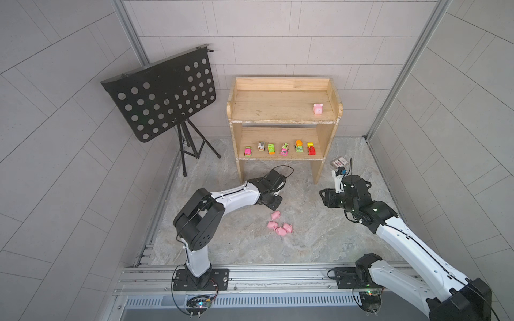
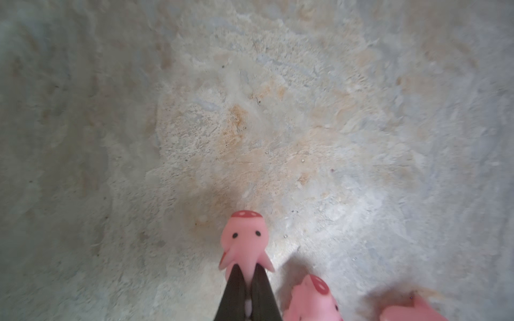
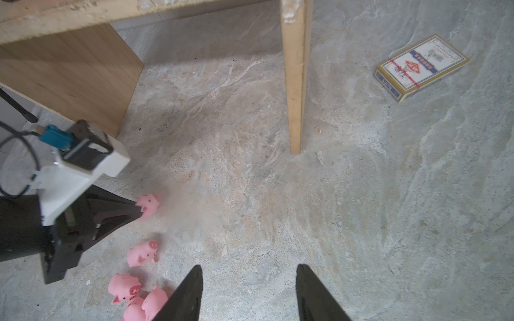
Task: Organize plastic toys on shelves
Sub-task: Pick up the plastic toy at the center of the board, then place the plastic toy on the shelf.
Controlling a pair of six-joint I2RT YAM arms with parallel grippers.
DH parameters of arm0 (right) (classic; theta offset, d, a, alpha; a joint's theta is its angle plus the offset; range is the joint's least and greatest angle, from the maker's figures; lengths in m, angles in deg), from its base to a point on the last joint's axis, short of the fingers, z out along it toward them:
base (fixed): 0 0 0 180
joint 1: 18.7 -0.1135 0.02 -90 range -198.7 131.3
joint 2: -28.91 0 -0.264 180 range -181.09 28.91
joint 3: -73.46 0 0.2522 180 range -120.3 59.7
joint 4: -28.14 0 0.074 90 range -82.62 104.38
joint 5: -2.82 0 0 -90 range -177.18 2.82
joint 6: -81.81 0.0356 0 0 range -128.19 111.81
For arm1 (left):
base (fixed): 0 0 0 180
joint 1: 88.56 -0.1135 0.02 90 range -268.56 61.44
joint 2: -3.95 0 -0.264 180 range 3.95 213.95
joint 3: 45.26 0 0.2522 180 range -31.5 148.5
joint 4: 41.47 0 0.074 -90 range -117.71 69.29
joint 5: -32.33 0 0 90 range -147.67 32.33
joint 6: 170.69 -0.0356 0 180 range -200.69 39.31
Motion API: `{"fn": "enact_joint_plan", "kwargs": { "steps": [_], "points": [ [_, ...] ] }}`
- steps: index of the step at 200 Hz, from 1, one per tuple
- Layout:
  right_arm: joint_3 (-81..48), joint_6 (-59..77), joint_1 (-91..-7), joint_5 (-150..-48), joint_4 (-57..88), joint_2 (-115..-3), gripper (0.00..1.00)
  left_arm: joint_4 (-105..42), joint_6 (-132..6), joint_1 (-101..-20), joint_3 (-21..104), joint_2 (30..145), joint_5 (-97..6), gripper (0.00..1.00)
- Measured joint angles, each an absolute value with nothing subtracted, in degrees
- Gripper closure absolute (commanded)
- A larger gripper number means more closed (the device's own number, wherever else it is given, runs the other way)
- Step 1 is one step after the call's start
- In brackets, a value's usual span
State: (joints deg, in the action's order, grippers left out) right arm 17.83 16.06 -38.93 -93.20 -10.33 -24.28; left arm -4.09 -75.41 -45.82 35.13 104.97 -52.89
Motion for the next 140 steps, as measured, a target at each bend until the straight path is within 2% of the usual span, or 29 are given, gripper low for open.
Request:
{"fn": "enact_joint_plan", "kwargs": {
  "steps": [91,140],
  "points": [
    [21.5,16.3,-38.9,-94.1,-7.8,-26.2,0.44,-0.7,-69.7,-47.3,35.9,83.4,-48.8,0.98],
    [21.5,16.4,-38.9,-94.4,-6.7,-26.3,0.44,3.3,-69.1,-49.4,45.4,78.1,-49.6,0.98]
  ]
}}
